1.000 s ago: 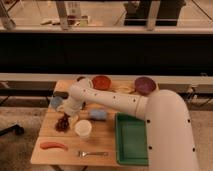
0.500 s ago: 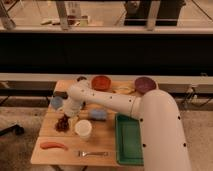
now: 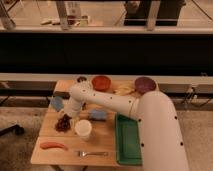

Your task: Place grapes in metal cup

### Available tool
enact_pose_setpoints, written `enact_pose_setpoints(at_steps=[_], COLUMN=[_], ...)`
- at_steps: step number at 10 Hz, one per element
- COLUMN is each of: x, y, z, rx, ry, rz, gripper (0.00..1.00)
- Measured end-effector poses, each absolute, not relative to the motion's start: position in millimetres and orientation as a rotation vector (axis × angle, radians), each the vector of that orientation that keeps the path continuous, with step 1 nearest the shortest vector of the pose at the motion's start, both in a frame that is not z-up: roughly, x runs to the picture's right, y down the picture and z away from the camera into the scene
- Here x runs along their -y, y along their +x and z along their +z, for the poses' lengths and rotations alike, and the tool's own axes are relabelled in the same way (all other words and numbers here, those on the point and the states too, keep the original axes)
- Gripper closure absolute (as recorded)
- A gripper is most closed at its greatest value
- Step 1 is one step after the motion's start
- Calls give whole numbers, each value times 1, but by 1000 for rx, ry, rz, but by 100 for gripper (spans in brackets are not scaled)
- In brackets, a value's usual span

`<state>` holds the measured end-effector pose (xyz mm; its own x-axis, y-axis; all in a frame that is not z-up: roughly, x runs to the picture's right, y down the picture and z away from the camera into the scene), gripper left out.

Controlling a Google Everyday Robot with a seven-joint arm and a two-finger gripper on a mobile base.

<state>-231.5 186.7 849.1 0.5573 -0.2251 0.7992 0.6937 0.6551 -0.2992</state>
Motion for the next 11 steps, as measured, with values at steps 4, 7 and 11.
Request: enact_pose_setpoints(at_steps=[4,7,11], x=[-185,-169,-129], y=[-230,-231,-230], z=[850,829,777], rx=[834,865,862], ry=[-630,-566,-490], rz=[-608,-609,-614], gripper=[85,100,100])
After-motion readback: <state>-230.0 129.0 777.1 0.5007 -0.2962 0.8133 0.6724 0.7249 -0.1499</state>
